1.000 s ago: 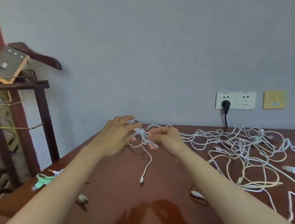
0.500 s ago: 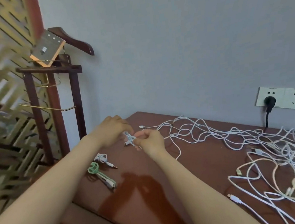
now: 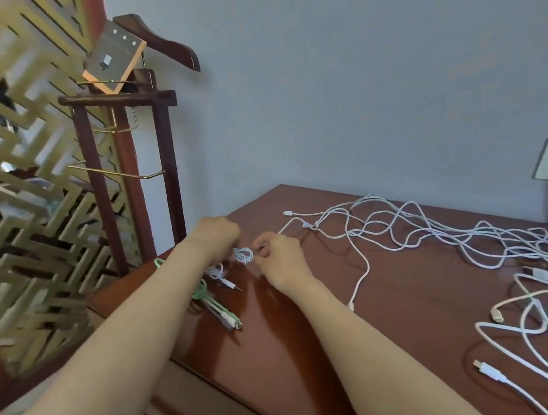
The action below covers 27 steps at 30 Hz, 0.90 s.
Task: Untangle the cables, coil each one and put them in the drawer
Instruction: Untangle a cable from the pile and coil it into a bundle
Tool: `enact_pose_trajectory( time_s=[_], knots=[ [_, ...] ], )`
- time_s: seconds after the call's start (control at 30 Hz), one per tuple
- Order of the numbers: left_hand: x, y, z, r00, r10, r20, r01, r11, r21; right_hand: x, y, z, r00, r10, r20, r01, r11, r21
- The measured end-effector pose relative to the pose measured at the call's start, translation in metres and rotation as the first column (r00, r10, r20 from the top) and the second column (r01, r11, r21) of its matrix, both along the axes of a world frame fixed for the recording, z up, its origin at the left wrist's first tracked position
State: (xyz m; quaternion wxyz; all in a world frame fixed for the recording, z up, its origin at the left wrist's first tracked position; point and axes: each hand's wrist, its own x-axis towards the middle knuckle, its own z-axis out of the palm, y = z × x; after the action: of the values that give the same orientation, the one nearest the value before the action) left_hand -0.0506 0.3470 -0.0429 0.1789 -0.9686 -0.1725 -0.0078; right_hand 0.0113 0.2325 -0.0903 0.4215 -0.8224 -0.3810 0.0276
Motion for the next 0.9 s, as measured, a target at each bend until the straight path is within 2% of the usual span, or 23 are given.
enact_pose_trajectory(
  time_s=[0.13,0.3,0.37,0.47,0.6,0.7,0.8,0.9],
  knots=[
    [0.001,-0.003,-0.005,0.998,0.057,-0.013,-0.057,0.998,-0.010,-0.001,0.004,-0.017,1.000,0.012,0.016,-0.012,1.000,-0.007],
    [0.000,-0.012,0.003,0.996,0.085,-0.022,-0.085,0.996,-0.018,-0.001,0.001,-0.013,0.997,0.045,-0.065,-0.042,0.998,0.036],
    [0.001,-0.015,0.010,0.998,0.058,0.011,-0.057,0.998,-0.025,0.003,-0.008,-0.004,0.998,0.058,-0.019,-0.057,0.998,0.033],
    [0.006,-0.029,0.019,0.996,0.020,0.090,-0.015,0.998,-0.060,0.015,-0.034,0.010,0.996,-0.019,0.085,0.018,1.000,0.013],
    [0.017,-0.063,0.025,0.990,-0.030,0.136,0.054,0.982,-0.182,0.040,-0.079,0.020,0.974,-0.106,0.199,0.130,0.985,-0.113],
    [0.027,-0.092,0.026,0.989,-0.070,0.128,0.103,0.957,-0.271,0.054,-0.107,0.024,0.964,-0.143,0.226,0.182,0.970,-0.161],
    [0.038,-0.122,0.022,0.992,-0.094,0.080,0.116,0.932,-0.343,0.058,-0.128,0.025,0.953,-0.020,0.301,0.136,0.919,-0.369],
    [0.047,-0.147,0.013,0.993,-0.121,0.002,0.113,0.915,-0.388,0.055,-0.141,0.024,0.880,0.166,0.445,0.170,0.765,-0.621]
  ],
)
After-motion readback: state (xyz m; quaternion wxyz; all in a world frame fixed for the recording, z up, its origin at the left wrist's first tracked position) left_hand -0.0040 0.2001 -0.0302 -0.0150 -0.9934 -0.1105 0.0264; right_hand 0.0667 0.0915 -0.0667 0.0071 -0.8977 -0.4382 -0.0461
